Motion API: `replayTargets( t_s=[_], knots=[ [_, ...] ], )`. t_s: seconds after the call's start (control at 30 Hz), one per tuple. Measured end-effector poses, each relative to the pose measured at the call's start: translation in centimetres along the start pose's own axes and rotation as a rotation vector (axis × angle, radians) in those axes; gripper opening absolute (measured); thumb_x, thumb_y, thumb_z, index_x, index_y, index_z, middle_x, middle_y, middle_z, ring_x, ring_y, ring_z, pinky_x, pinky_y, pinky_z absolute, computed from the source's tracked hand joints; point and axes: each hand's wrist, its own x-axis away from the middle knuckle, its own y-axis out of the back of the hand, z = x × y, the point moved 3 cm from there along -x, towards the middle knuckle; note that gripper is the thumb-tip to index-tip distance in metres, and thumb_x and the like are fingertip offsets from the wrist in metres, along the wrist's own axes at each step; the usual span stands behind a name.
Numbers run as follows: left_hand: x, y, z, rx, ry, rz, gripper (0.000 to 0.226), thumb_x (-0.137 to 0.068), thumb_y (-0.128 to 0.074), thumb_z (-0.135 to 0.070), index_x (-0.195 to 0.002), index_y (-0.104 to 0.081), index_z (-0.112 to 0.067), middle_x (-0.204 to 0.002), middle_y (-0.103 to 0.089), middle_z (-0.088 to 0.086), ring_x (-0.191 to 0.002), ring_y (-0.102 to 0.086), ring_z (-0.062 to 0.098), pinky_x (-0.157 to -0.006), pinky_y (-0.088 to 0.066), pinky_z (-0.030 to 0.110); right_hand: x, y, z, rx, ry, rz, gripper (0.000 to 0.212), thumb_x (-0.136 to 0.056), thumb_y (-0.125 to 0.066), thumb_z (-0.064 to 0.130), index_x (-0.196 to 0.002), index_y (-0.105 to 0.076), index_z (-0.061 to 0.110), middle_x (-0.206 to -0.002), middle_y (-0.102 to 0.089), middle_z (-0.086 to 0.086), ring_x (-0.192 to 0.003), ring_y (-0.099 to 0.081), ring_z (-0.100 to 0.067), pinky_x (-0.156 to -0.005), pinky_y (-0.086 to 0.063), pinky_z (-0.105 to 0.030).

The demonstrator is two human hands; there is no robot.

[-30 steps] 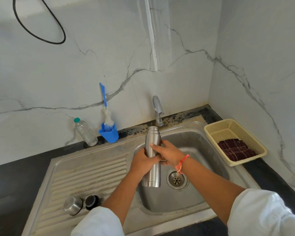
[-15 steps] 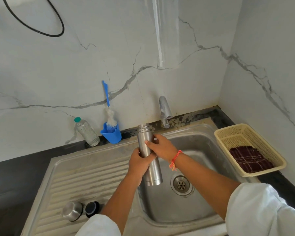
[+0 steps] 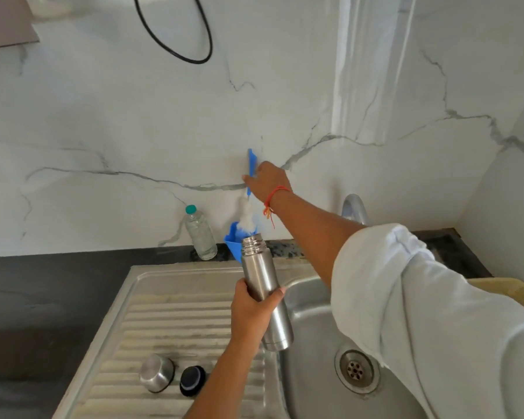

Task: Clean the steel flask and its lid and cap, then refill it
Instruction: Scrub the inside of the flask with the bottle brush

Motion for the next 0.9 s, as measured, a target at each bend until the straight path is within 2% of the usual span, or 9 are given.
replayTargets(
  t_s=[0.13, 0.2, 0.27, 0.33, 0.43, 0.53, 0.73, 0.8, 0.9],
  knots=[
    [0.1, 0.9, 0.1, 0.033, -0.009, -0.008, 0.052, -0.075, -0.091, -0.033, -0.111, -0.054, -0.033, -0.103, -0.070, -0.007, -0.089, -0.070, 0.009, -0.073, -0.055, 0.026, -2.9, -0.7, -0.1, -0.100, -0.138, -0.060, 0.038, -0.095, -0.064, 0.043, -0.094, -0.063, 0.005, -0.076, -0.059, -0.004, -0.082, -0.065, -0.026, -0.064, -0.045, -0.032],
    [0.2, 1.4, 0.2, 0.053, -0.014, -0.016, 0.051, -0.074, -0.092, -0.032, -0.108, -0.054, -0.034, -0.102, -0.070, -0.008, -0.087, -0.071, 0.008, -0.071, -0.055, 0.025, -3.3, -0.8, -0.3, -0.140, -0.192, -0.103, 0.037, -0.095, -0.064, 0.042, -0.076, -0.054, 0.011, -0.066, -0.054, 0.000, -0.070, -0.060, -0.022, -0.056, -0.043, -0.029],
    [0.3, 1.7, 0.3, 0.062, -0.018, -0.014, 0.051, -0.074, -0.092, -0.030, -0.108, -0.054, -0.034, -0.102, -0.070, -0.008, -0.086, -0.071, 0.007, -0.071, -0.055, 0.024, -3.3, -0.8, -0.4, -0.153, -0.215, -0.138, 0.040, -0.094, -0.065, 0.042, -0.069, -0.048, 0.016, -0.062, -0.053, 0.001, -0.059, -0.055, -0.017, -0.048, -0.036, -0.027],
    [0.4, 2.1, 0.6, 0.067, -0.018, -0.016, 0.051, -0.074, -0.092, -0.030, -0.109, -0.055, -0.033, -0.102, -0.072, -0.007, -0.083, -0.072, 0.005, -0.072, -0.057, 0.025, -3.3, -0.8, -0.3, -0.148, -0.211, -0.158, 0.038, -0.093, -0.065, 0.039, -0.067, -0.050, 0.016, -0.059, -0.053, 0.002, -0.053, -0.051, -0.013, -0.045, -0.033, -0.026],
    [0.5, 2.8, 1.1, 0.070, -0.023, -0.020, 0.051, -0.073, -0.093, -0.030, -0.109, -0.057, -0.032, -0.101, -0.073, -0.006, -0.080, -0.071, 0.001, -0.071, -0.057, 0.025, -3.3, -1.0, 0.2, -0.119, -0.173, -0.162, 0.026, -0.090, -0.064, 0.031, -0.073, -0.058, 0.013, -0.059, -0.053, 0.001, -0.054, -0.054, -0.016, -0.046, -0.032, -0.024],
    [0.7, 3.2, 1.2, 0.065, -0.025, -0.026, 0.053, -0.073, -0.093, -0.031, -0.109, -0.056, -0.034, -0.102, -0.072, -0.008, -0.080, -0.071, 0.000, -0.070, -0.055, 0.023, -3.2, -0.9, 1.4, -0.071, -0.073, -0.164, 0.023, -0.085, -0.062, 0.026, -0.066, -0.053, 0.016, -0.058, -0.050, 0.003, -0.052, -0.048, -0.013, -0.046, -0.030, -0.025],
    [0.9, 3.7, 1.2, 0.067, -0.023, -0.029, 0.053, -0.073, -0.093, -0.033, -0.108, -0.054, -0.036, -0.104, -0.070, -0.009, -0.088, -0.071, 0.006, -0.072, -0.055, 0.024, -3.1, 0.1, 5.4, 0.038, 0.175, -0.131, 0.015, -0.082, -0.066, 0.022, -0.073, -0.057, 0.014, -0.067, -0.057, -0.002, -0.061, -0.051, -0.016, -0.057, -0.044, -0.030],
    [1.0, 3.8, 1.1, 0.068, -0.025, -0.031, 0.053, -0.073, -0.093, -0.032, -0.108, -0.053, -0.036, -0.105, -0.070, -0.009, -0.090, -0.071, 0.007, -0.073, -0.054, 0.024, -3.0, -0.5, 6.0, 0.179, 0.225, -0.028, 0.011, -0.082, -0.067, 0.021, -0.077, -0.063, 0.012, -0.076, -0.063, -0.006, -0.070, -0.058, -0.021, -0.065, -0.050, -0.034],
    [1.1, 4.0, 1.0, 0.062, -0.026, -0.033, 0.055, -0.072, -0.093, -0.032, -0.109, -0.053, -0.037, -0.106, -0.069, -0.009, -0.092, -0.070, 0.008, -0.075, -0.055, 0.024, -2.3, -2.1, 6.2, 0.411, 0.271, 0.105, 0.012, -0.084, -0.068, 0.021, -0.080, -0.063, 0.012, -0.079, -0.065, -0.006, -0.075, -0.062, -0.023, -0.065, -0.049, -0.032]
  ],
)
